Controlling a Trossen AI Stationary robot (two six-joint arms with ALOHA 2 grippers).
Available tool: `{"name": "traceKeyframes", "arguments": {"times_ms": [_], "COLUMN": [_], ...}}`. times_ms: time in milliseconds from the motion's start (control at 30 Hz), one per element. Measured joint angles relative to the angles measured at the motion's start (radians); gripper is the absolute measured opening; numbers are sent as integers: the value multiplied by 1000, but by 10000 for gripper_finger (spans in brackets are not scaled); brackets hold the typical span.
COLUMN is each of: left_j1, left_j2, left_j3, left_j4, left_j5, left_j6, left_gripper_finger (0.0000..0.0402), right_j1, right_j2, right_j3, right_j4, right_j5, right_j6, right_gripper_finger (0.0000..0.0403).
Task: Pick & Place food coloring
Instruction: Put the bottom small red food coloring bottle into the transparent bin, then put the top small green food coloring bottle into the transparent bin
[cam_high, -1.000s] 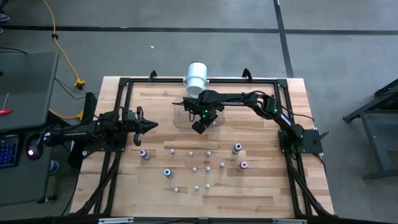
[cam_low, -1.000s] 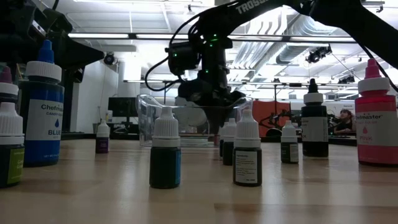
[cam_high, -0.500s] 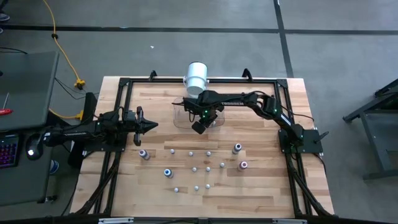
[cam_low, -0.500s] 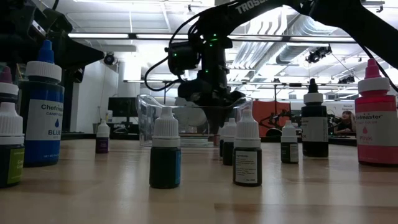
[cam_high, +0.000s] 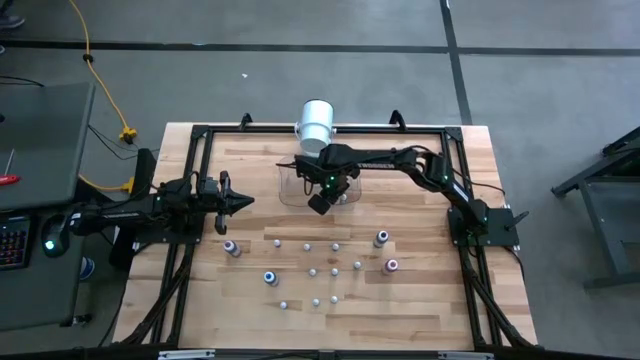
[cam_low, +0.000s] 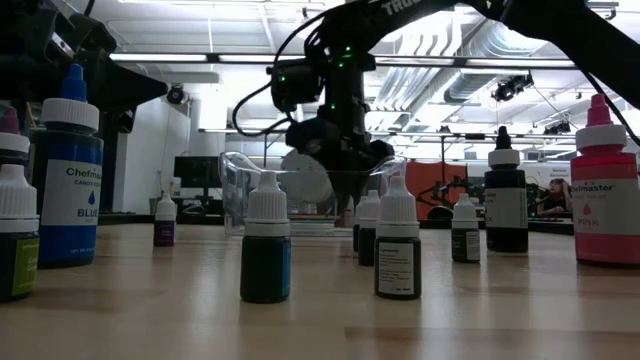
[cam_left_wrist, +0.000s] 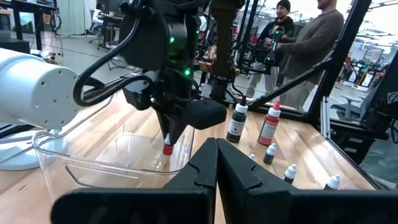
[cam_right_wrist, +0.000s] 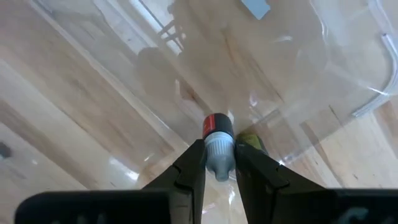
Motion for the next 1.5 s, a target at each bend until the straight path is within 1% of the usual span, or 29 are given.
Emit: {"name": "traceKeyframes", "arguments": {"times_ms": [100, 367, 500, 733, 900, 1033, 1233, 1500], "left_j1": [0, 0, 0, 0, 0, 0, 0, 0], "left_j2": [0, 0, 0, 0, 0, 0, 0, 0], "left_j3": [0, 0, 0, 0, 0, 0, 0, 0], "left_j4": [0, 0, 0, 0, 0, 0, 0, 0], "left_j5": [0, 0, 0, 0, 0, 0, -1, -1], "left_j6": [0, 0, 0, 0, 0, 0, 0, 0], "left_gripper_finger": [1, 1, 1, 1, 1, 1, 1, 1], "right_j1": [0, 0, 0, -2, -7, -11, -8, 10], "right_j2": [-2, -2, -2, -7, -29, -55, -129, -263], "right_j3": [0, 0, 0, 0, 0, 1, 2, 2], "right_j4": [-9, -25, -25, -37, -46, -47, -41, -23], "right_j5": [16, 31, 48, 78, 119, 118, 117, 115], "right_j6": [0, 0, 9, 11, 13, 19, 23, 14], "right_gripper_finger": [88, 159, 176, 179, 179, 179, 179, 179]}}
